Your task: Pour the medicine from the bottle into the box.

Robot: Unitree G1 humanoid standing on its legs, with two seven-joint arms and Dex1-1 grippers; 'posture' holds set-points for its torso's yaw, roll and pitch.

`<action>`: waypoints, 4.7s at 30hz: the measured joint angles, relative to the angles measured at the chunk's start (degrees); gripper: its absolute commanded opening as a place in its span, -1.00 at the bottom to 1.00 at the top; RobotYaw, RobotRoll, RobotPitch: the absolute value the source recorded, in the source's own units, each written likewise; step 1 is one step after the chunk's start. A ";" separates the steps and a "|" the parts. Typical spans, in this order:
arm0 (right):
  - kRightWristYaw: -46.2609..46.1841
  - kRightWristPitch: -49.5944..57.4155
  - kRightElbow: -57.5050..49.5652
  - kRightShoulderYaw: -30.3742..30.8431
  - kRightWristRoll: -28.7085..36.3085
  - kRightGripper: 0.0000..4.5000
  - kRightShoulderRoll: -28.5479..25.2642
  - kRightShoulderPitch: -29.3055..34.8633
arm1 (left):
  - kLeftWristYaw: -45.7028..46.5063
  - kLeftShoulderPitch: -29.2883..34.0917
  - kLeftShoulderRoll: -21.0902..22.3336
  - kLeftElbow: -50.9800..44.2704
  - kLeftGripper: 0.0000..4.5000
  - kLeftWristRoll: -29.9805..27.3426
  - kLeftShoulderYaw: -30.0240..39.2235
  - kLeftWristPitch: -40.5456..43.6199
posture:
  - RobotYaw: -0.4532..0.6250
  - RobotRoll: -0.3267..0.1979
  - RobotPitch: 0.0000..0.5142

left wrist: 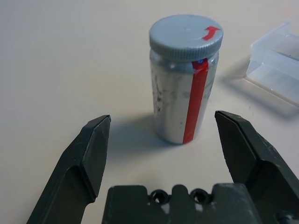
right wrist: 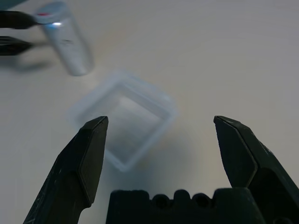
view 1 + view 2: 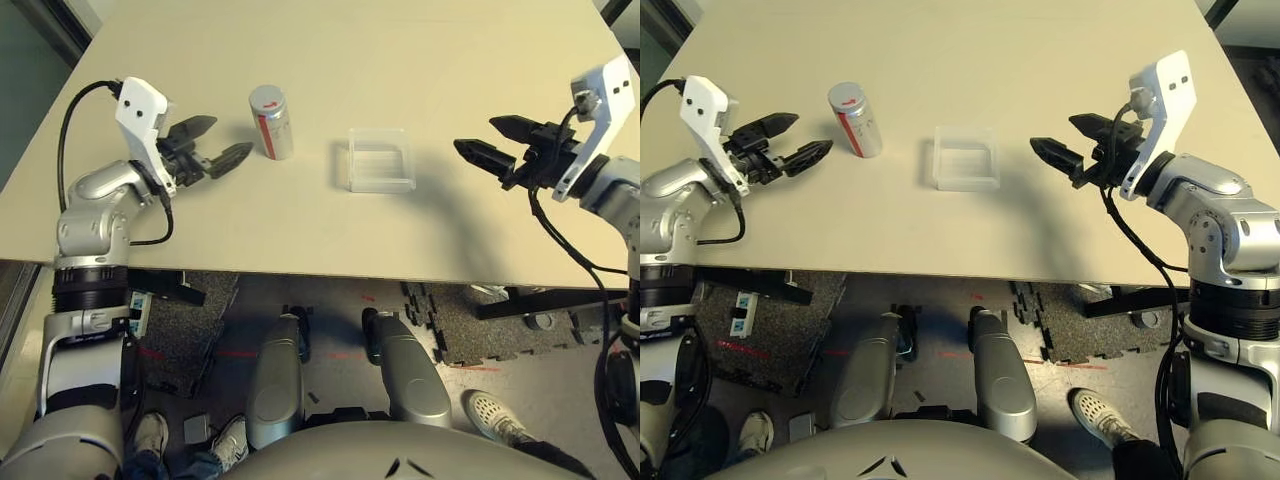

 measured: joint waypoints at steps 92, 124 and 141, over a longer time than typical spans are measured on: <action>-2.03 -12.55 6.28 16.12 -11.64 1.00 18.31 -17.92 | -15.08 -14.44 -10.14 17.12 0.19 6.02 -7.52 -11.79 | -0.26 0.25 -0.29; -1.29 -14.00 10.72 15.78 -14.39 1.00 15.93 -22.95 | -19.50 -23.51 -19.30 21.72 0.19 5.22 -9.73 -9.11 | -0.34 0.25 -0.36; 2.10 -10.52 7.91 16.63 -13.55 -1.00 13.47 -22.45 | -19.38 -22.77 -17.99 21.55 0.19 5.65 -10.31 -8.11 | -0.35 0.25 -0.32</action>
